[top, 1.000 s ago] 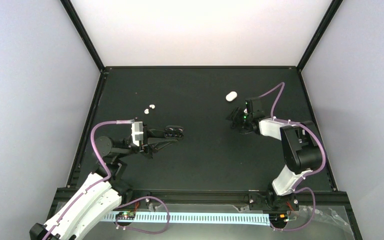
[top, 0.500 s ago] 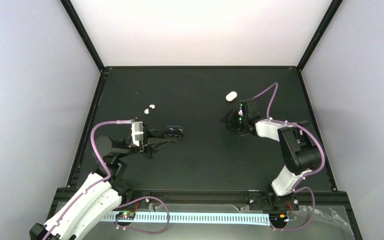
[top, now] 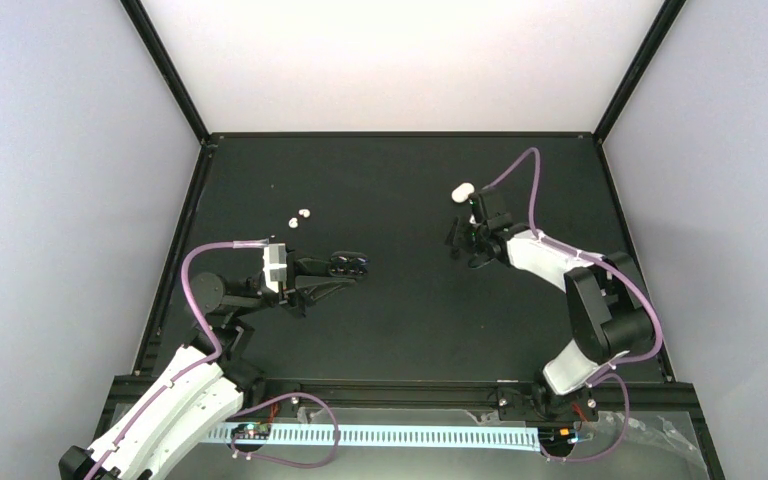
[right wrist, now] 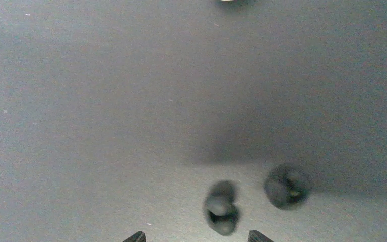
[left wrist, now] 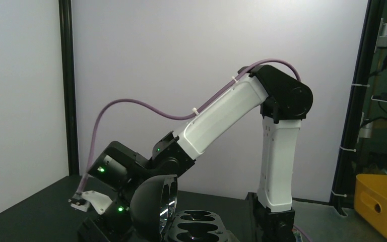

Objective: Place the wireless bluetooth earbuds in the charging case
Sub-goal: Adjust the earbud at the center of the board, then pick up the earbud from the center of the board.

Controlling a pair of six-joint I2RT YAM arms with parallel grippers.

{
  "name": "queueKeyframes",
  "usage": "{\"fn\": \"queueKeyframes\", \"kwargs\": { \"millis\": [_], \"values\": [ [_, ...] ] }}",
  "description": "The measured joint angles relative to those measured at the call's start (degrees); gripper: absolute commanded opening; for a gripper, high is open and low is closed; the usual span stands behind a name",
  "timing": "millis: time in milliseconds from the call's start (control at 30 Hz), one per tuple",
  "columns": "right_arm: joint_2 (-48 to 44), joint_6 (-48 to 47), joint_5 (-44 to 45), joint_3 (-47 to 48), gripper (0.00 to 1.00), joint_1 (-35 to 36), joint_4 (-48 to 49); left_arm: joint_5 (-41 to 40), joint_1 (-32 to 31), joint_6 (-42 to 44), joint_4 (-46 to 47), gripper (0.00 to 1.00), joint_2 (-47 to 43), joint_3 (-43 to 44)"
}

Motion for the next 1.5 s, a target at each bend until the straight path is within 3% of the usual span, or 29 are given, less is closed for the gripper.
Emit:
{"fn": "queueKeyframes", "kwargs": {
  "millis": [233,467,1133,1500],
  "values": [
    [3.65,-4.94,3.06,6.73,0.48,5.01,-3.08,0.0,-0.04,0.02,-0.02,0.02,0.0,0.0],
    [8.35,-6.56,4.57,9.79,0.47,5.6,-5.09,0.0,-0.04,0.0,-0.04,0.02,-0.02,0.0],
    [10.23,-7.89,8.04,10.84,0.44,5.62,-5.86,0.0,-0.04,0.02,-0.17,0.02,0.0,0.0],
    [10.19,-8.15,11.96,10.47,0.37,5.62,-6.23,0.0,-0.04,0.02,-0.17,0.02,0.0,0.0]
  ]
}}
